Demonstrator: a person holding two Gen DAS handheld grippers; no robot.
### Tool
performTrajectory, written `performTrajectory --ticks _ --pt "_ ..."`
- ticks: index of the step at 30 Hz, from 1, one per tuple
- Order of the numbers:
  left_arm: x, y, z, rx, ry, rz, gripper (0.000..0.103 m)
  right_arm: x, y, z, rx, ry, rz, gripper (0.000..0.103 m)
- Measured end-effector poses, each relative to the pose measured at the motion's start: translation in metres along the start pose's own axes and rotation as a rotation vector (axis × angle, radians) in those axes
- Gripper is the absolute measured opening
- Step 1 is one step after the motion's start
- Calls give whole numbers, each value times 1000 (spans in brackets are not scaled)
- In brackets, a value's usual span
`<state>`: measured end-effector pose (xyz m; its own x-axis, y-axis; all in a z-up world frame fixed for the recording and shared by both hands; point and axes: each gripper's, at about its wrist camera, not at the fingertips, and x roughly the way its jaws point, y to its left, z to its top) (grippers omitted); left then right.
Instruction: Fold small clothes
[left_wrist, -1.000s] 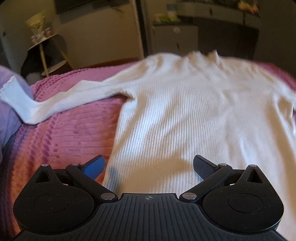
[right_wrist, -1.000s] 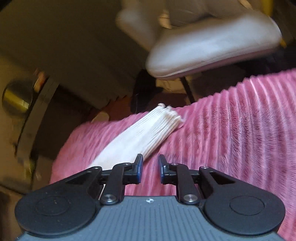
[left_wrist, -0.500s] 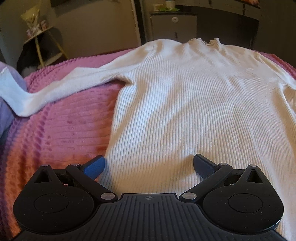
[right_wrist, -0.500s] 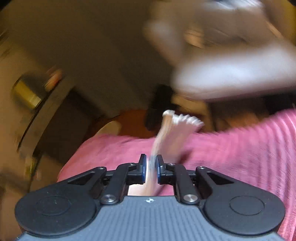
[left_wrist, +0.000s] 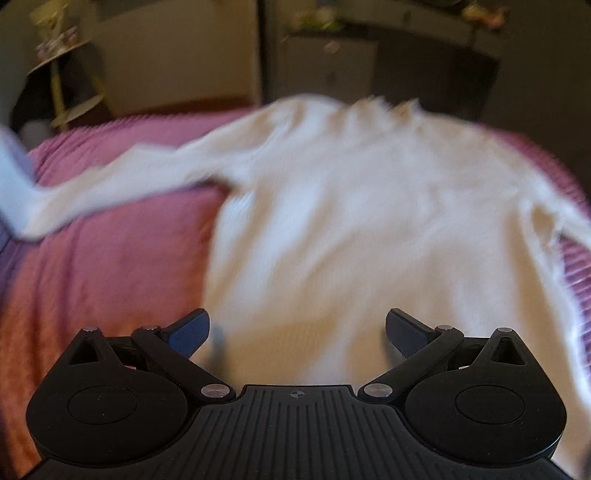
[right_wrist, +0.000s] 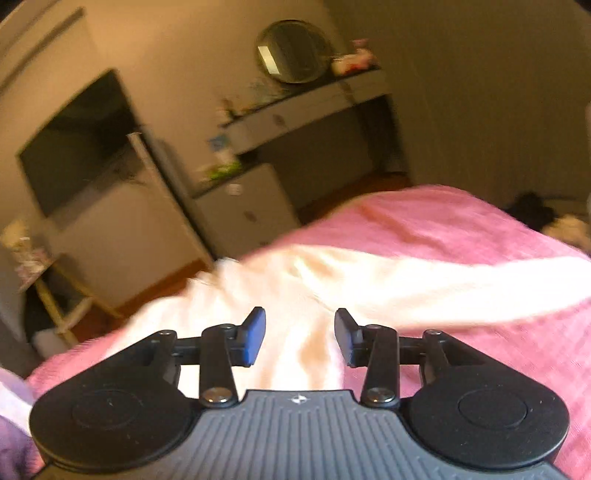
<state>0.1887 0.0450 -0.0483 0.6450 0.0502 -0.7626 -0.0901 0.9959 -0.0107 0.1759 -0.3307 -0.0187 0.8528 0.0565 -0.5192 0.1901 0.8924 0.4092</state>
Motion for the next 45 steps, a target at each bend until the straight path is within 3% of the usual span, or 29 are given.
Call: performTrajectory --ticks 5,9,11,15,18,21,24,25,29,32,36,38,40,42,45 --pt "-2 -31 22 64 -41 -72 103 -14 -79 -17 299 -9 -124 40" --pt "2 -41 19 87 -54 -40 103 -12 -175 -7 593 -104 -232 40" --pt "8 -42 14 85 -34 -16 103 -8 -210 3 672 -142 -269 42" --pt "21 -35 7 77 21 23 103 15 -240 26 686 -130 -335 42" --pt "26 -30 3 73 38 45 103 31 -237 37 608 -109 -387 41" --pt "29 -23 1 67 50 55 103 46 -240 41 574 -37 -481 32" --pt "28 -18 2 62 52 57 103 43 -254 32 609 -19 -469 10" --pt "26 -15 2 55 56 52 103 41 -255 31 608 -32 -461 10" --pt "22 -5 4 20 68 28 103 12 -228 35 537 -133 -406 10" --pt "17 2 8 3 48 20 103 0 -185 47 423 -185 -286 10" --pt "8 10 16 -33 21 2 103 -8 -92 47 218 -186 28 9" --pt "4 15 20 -59 23 -28 103 -7 -45 32 133 -136 180 10" --pt "1 19 23 -93 24 -62 103 -3 -11 11 97 -56 263 14" --pt "0 20 26 -105 18 -93 103 2 4 -10 101 7 277 23" --pt "5 10 36 -98 16 -143 103 1 1 -38 129 31 170 23"
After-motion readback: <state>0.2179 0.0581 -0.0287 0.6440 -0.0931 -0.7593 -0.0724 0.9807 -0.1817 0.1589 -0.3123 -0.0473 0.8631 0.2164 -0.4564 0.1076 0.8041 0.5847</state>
